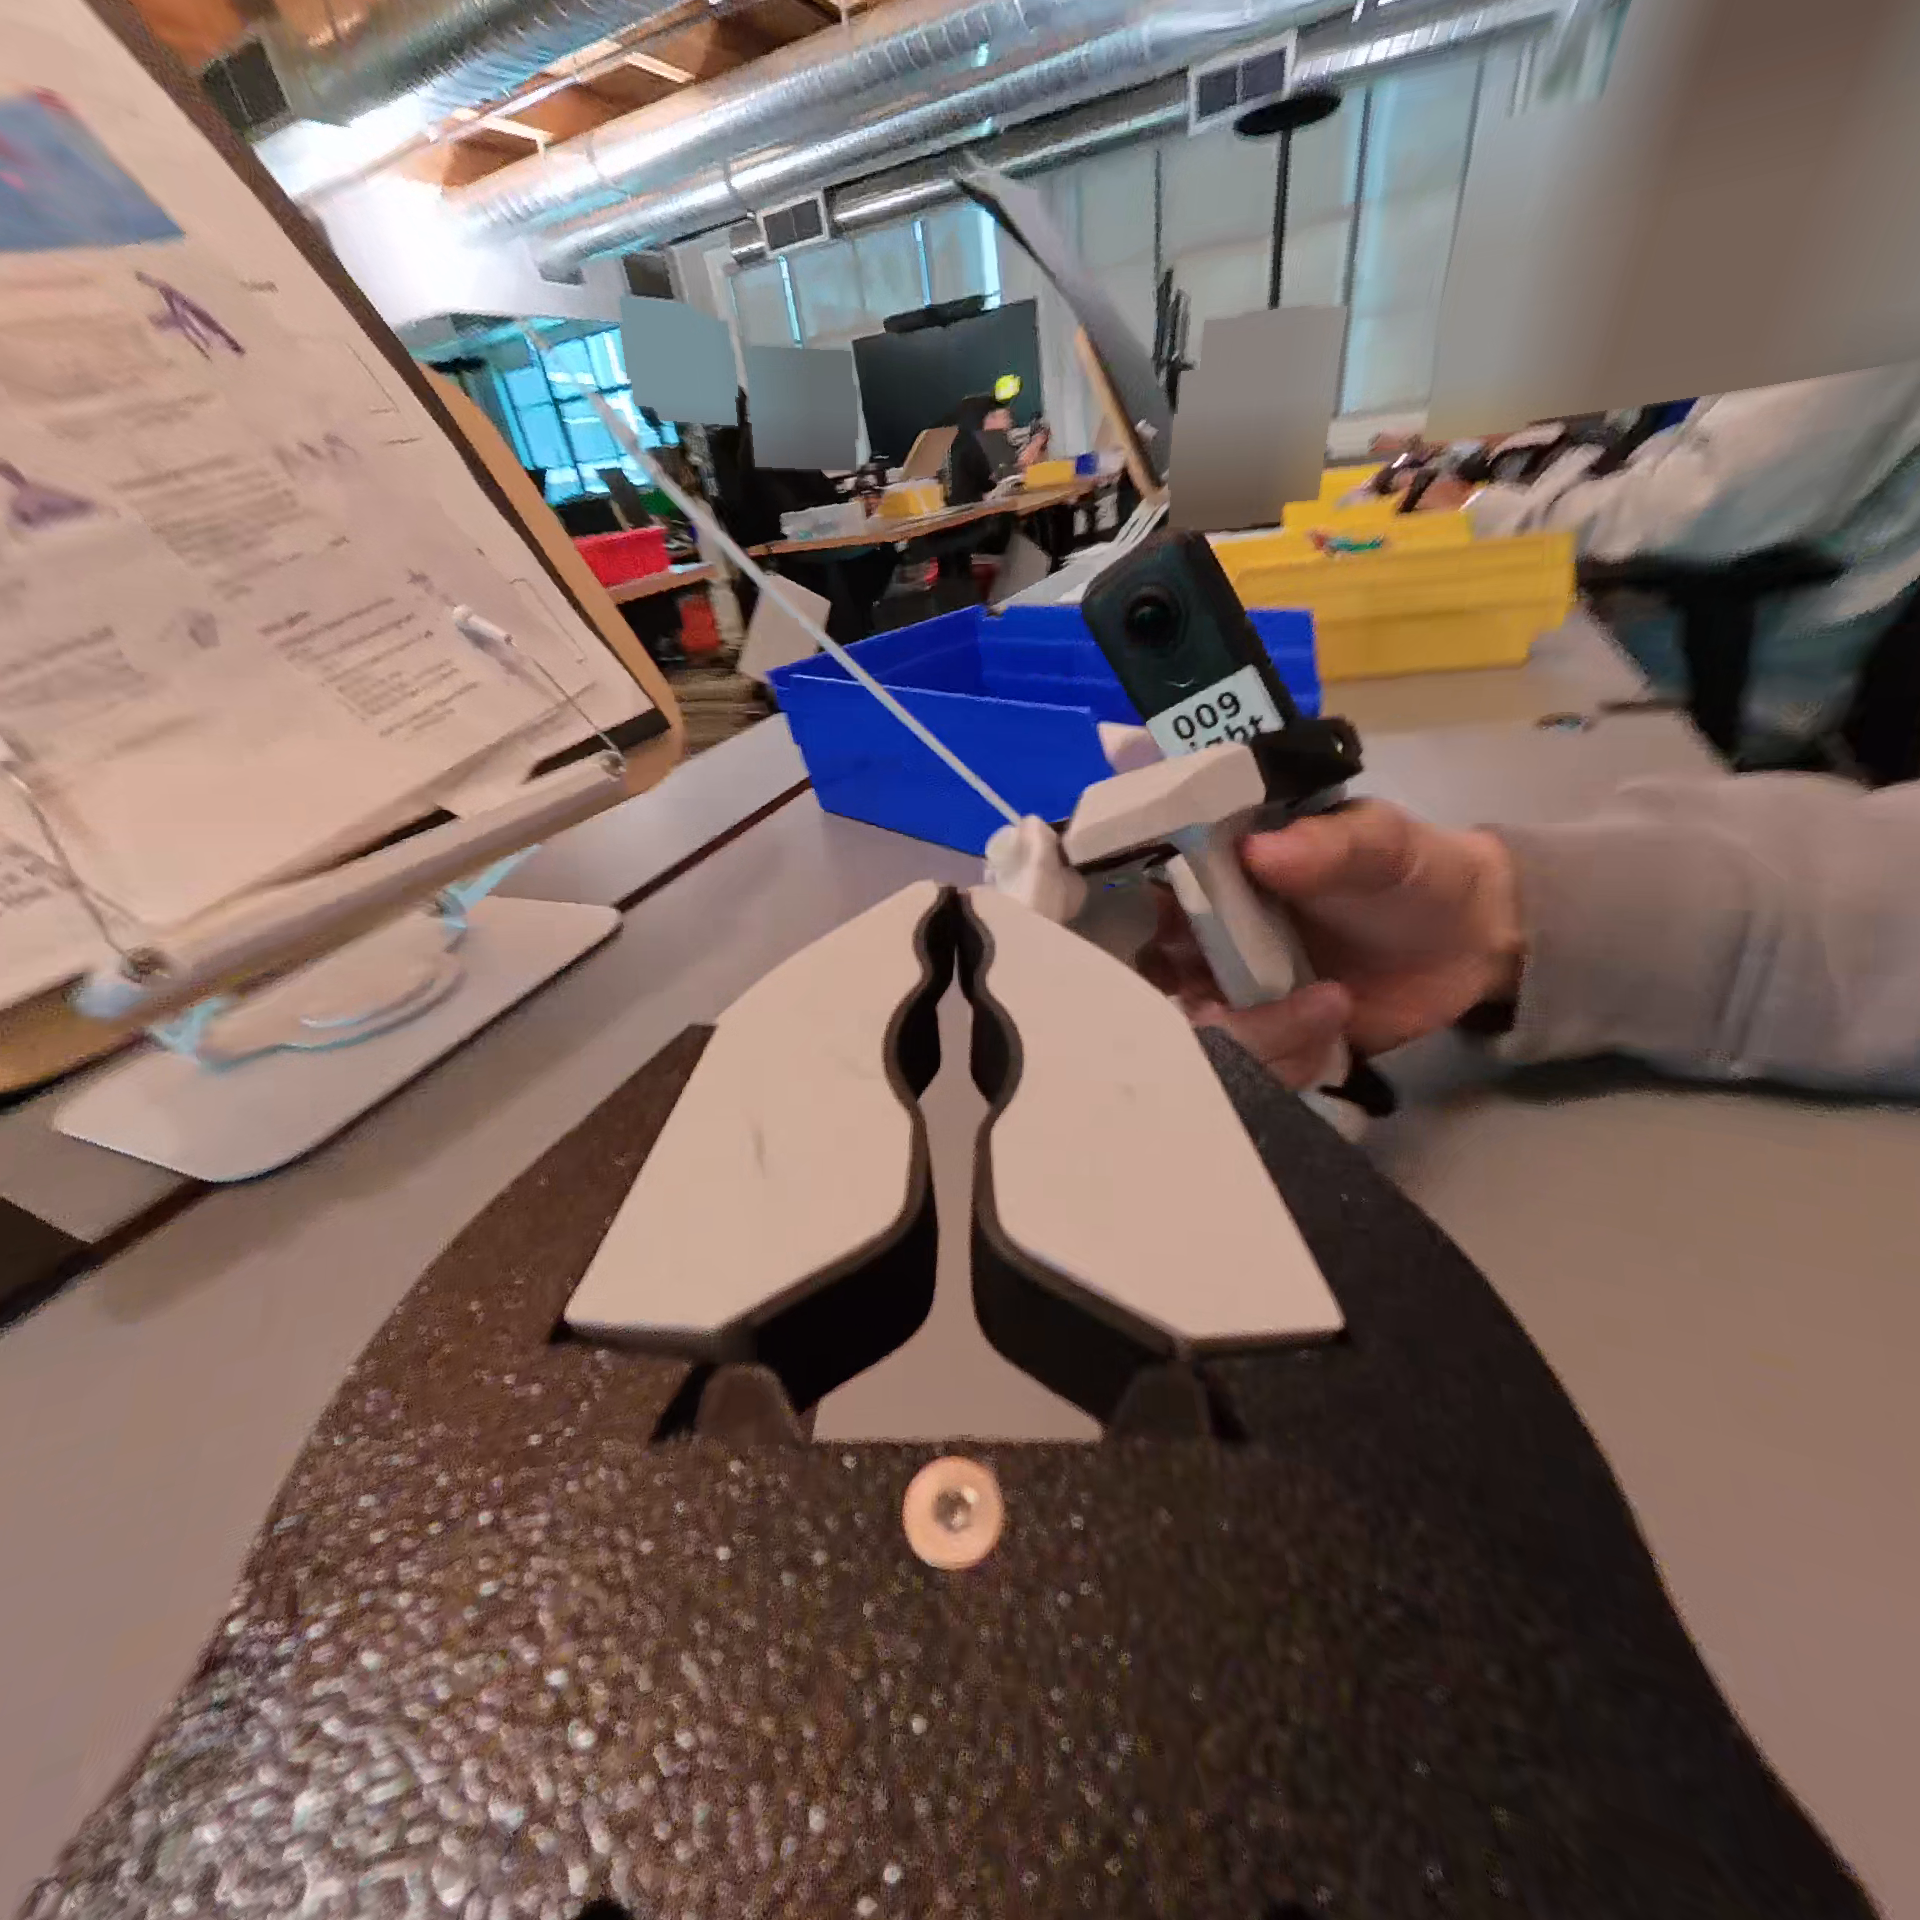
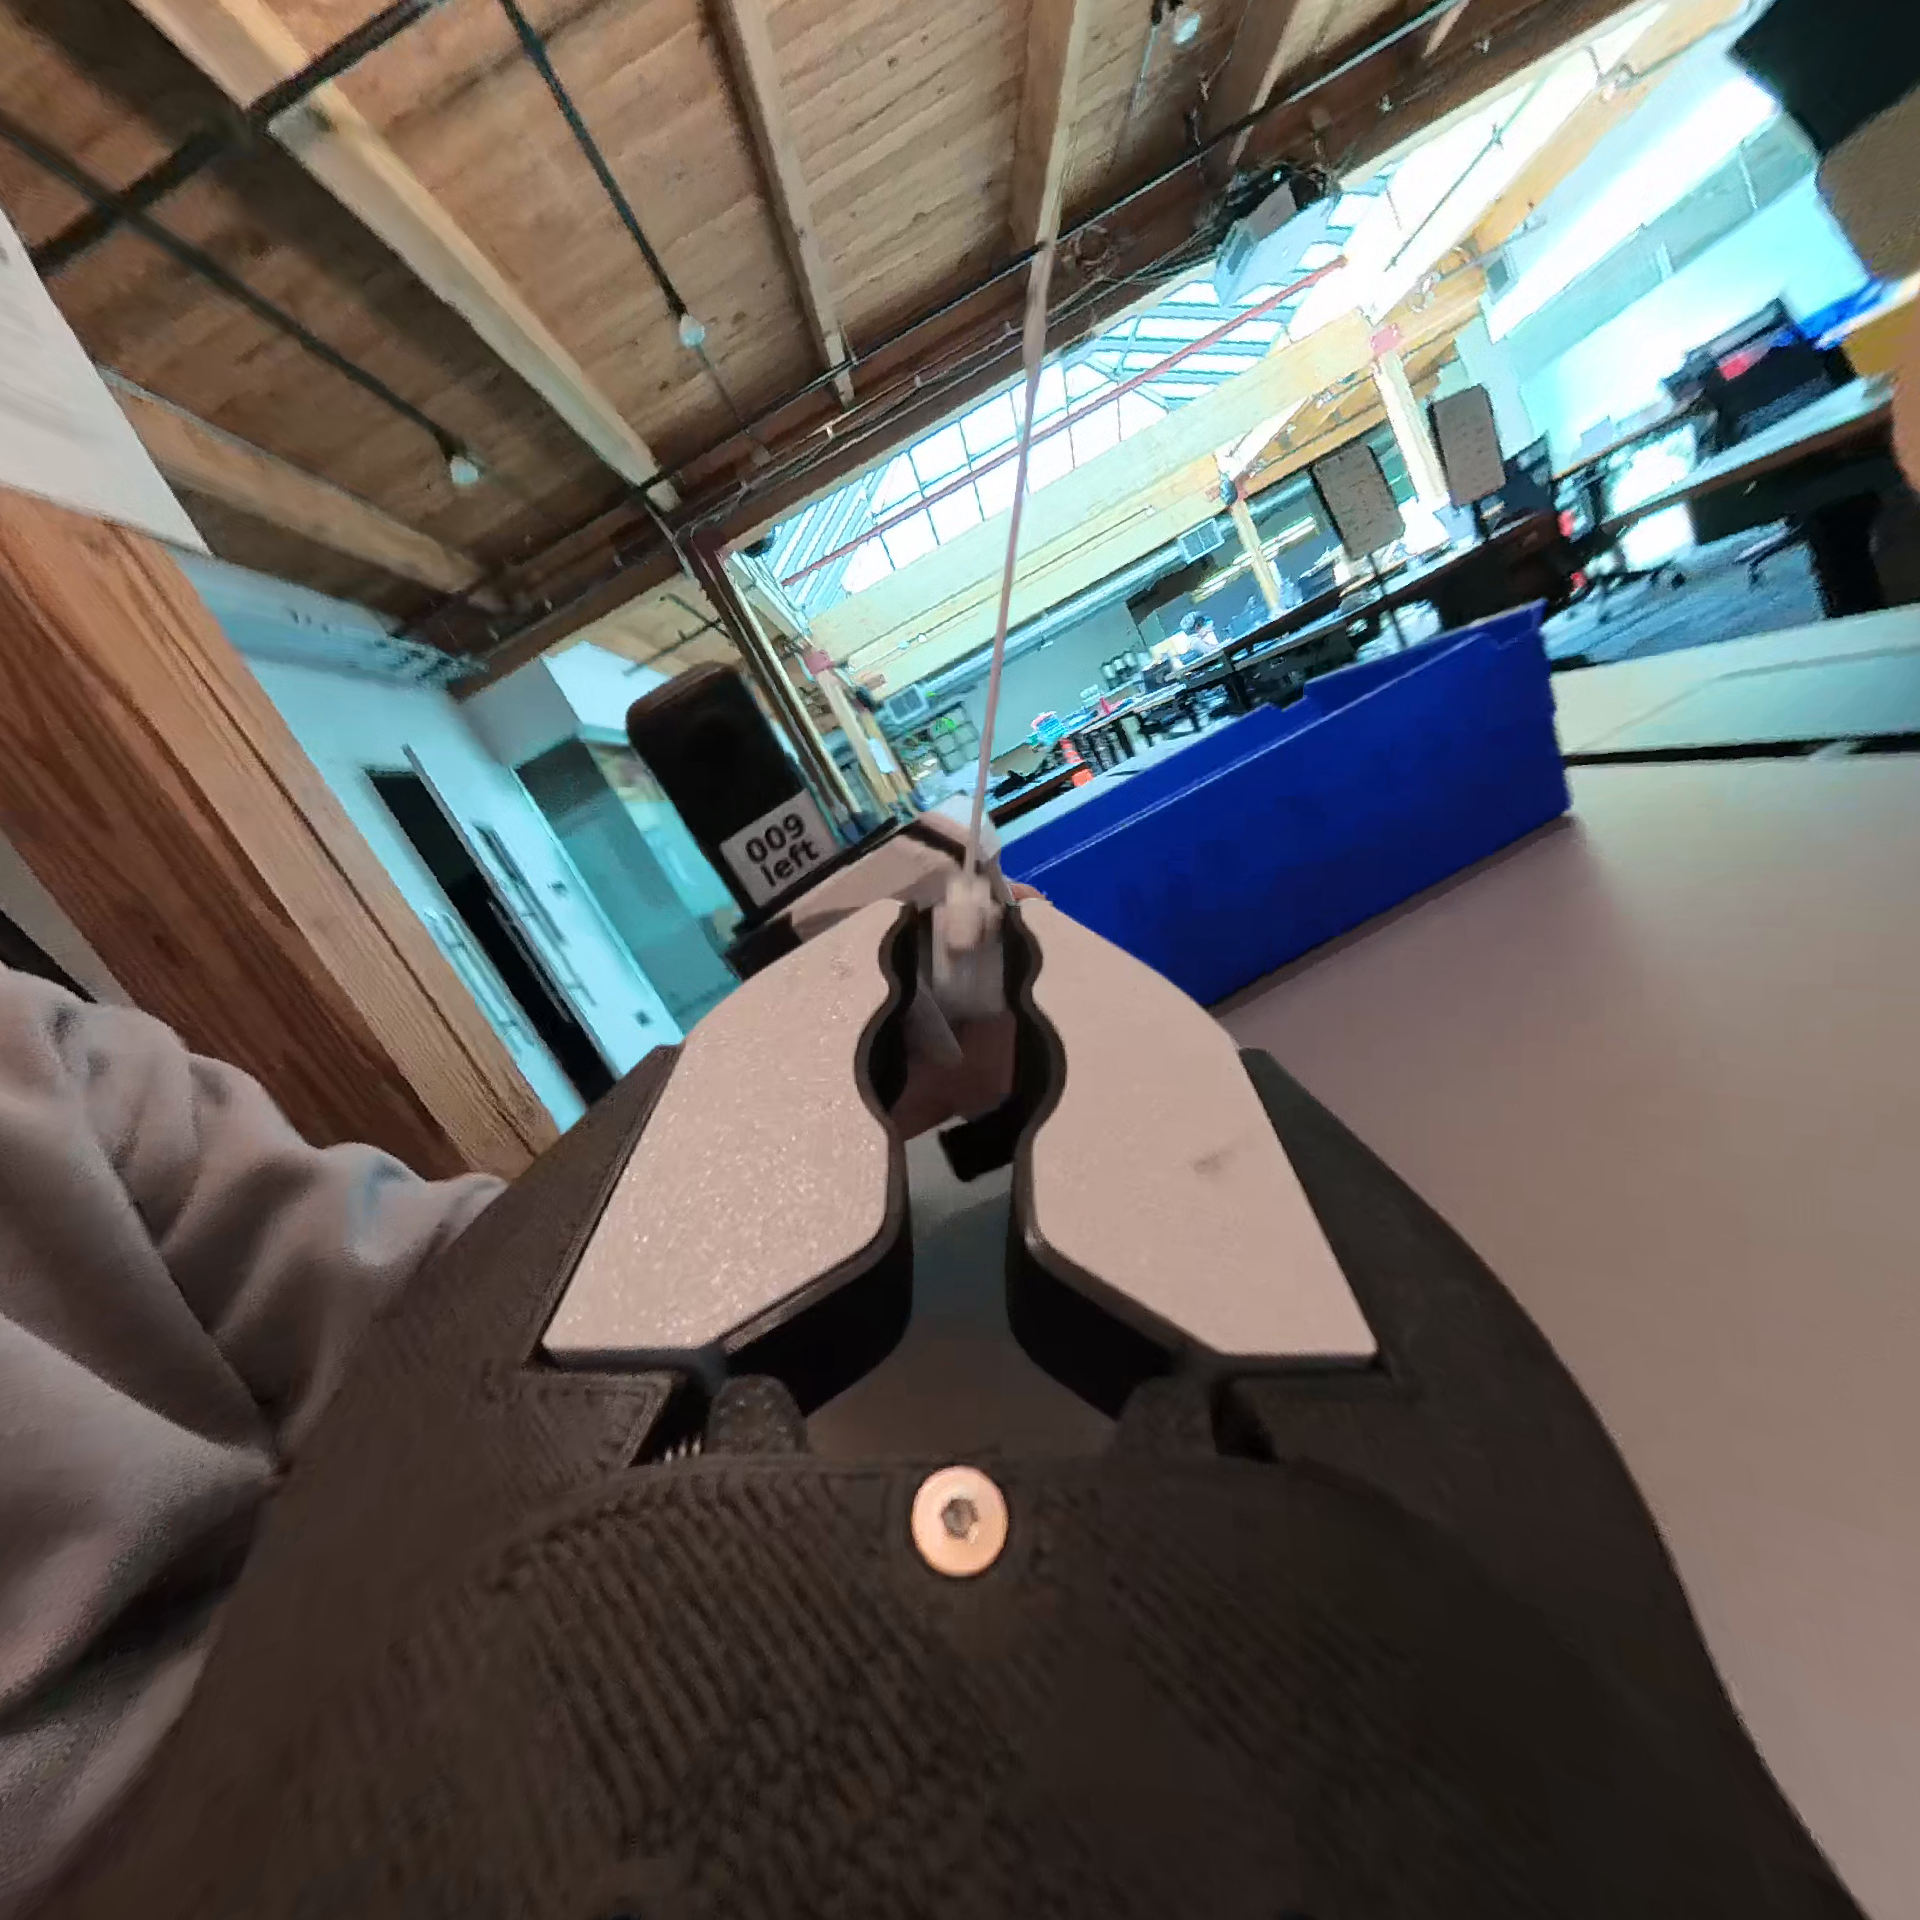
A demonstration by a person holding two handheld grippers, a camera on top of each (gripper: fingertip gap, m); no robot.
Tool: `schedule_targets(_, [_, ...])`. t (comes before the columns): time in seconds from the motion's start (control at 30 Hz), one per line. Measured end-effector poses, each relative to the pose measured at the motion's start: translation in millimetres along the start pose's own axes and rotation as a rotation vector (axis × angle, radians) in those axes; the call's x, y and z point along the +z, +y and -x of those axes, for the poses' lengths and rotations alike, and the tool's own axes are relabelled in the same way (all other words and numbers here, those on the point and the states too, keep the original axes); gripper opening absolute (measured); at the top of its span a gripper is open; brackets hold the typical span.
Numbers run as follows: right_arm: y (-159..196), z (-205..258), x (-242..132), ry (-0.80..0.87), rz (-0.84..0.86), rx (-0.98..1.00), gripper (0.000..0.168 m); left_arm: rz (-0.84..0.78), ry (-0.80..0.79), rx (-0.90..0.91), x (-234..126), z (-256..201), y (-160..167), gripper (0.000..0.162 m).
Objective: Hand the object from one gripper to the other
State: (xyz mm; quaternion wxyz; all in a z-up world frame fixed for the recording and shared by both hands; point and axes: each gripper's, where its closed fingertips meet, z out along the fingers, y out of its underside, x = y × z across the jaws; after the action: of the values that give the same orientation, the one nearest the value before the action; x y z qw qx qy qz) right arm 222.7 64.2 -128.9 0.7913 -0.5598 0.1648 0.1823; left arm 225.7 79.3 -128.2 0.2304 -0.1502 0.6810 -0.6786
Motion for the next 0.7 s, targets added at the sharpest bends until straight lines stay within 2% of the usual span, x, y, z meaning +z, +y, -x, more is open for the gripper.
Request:
schedule_targets(0.07, [0, 5, 2, 0.012, 0.029, -0.096, 0.01, -0.034, 0.039, -0.082, -5, 2, -3, 0.0])
schedule_targets(0.17, [-11, 9, 4, 0.025, -0.024, -0.08, 0.009, -0.09, 0.064, -0.013, -9, -2, -6, 0.0])
schedule_targets(0.27, [-24, 3, -4, 0.011, -0.126, 0.054, 0.009, -0.078, 0.042, 0.086, -4, -7, -3, 0.028])
schedule_targets(0.33, [-29, -6, -12, 0.029, -0.186, 0.129, 0.007, -0.047, 0.004, 0.189, 1, -9, 1, 0.032])
schedule_targets(0.43, [-30, -12, -15, 0.0, -0.221, 0.262, 0.007, -0.022, -0.077, 0.399, 7, -11, 5, 0.032])
schedule_targets(0.6, [-25, -7, -10, -0.031, -0.199, 0.278, 0.007, 0.003, -0.117, 0.502, 13, -14, 10, 0.037])
schedule_targets(0.7, [-24, -7, -8, -0.042, -0.208, 0.313, 0.007, 0.025, -0.124, 0.558, 16, -17, 14, 0.029])
